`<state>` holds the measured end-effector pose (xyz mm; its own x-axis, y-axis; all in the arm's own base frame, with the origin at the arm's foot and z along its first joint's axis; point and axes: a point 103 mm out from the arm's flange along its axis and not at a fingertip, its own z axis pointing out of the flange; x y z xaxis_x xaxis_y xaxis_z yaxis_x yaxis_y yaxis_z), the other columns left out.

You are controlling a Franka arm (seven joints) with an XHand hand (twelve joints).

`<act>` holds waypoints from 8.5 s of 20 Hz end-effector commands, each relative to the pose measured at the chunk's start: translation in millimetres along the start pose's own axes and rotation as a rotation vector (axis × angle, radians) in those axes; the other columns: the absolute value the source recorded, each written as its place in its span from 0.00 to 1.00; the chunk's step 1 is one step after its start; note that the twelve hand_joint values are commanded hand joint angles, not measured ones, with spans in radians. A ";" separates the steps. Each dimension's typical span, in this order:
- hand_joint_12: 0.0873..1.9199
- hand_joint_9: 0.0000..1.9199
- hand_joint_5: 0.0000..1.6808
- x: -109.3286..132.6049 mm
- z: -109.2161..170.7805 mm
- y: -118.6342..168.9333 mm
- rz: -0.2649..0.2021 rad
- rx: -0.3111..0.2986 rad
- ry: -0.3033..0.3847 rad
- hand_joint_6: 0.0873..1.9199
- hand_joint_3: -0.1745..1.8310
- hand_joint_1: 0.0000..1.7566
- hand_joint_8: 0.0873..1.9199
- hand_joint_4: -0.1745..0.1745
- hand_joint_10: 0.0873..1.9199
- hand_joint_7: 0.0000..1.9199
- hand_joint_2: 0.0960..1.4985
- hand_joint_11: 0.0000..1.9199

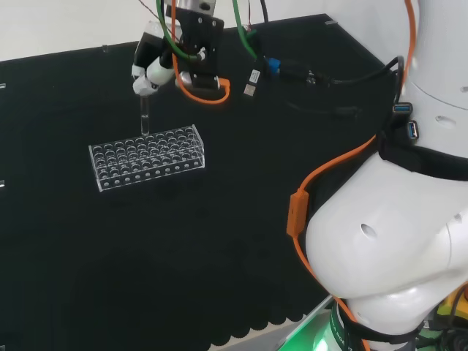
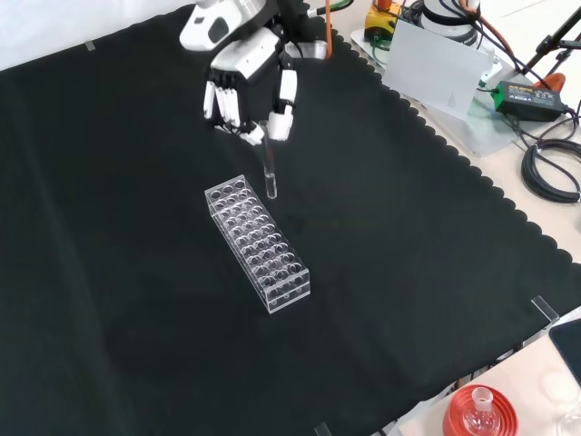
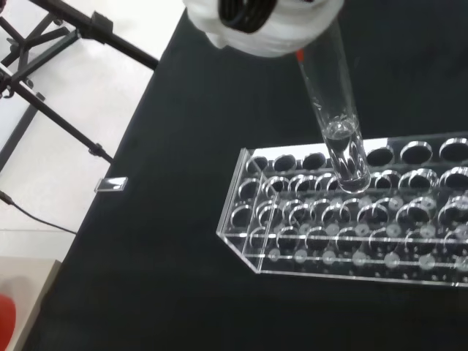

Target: Put the test tube back in the rack.

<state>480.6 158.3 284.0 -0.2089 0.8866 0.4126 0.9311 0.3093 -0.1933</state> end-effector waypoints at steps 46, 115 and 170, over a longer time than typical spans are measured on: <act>0.64 0.58 0.71 -47.5 28.8 36.4 0.029 0.045 0.007 0.31 0.17 0.74 0.29 0.00 0.27 0.65 0.59 0.37; 0.64 0.58 0.70 -29.1 41.8 29.0 0.015 0.089 0.014 0.37 0.35 0.74 0.35 0.00 0.29 0.64 0.47 0.37; 0.64 0.58 0.70 -36.2 79.6 46.4 0.007 0.140 0.042 0.37 0.36 0.74 0.35 0.00 0.29 0.64 0.46 0.37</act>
<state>507.3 167.5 191.6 -0.1911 0.8736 0.4477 0.8819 0.3530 -0.3124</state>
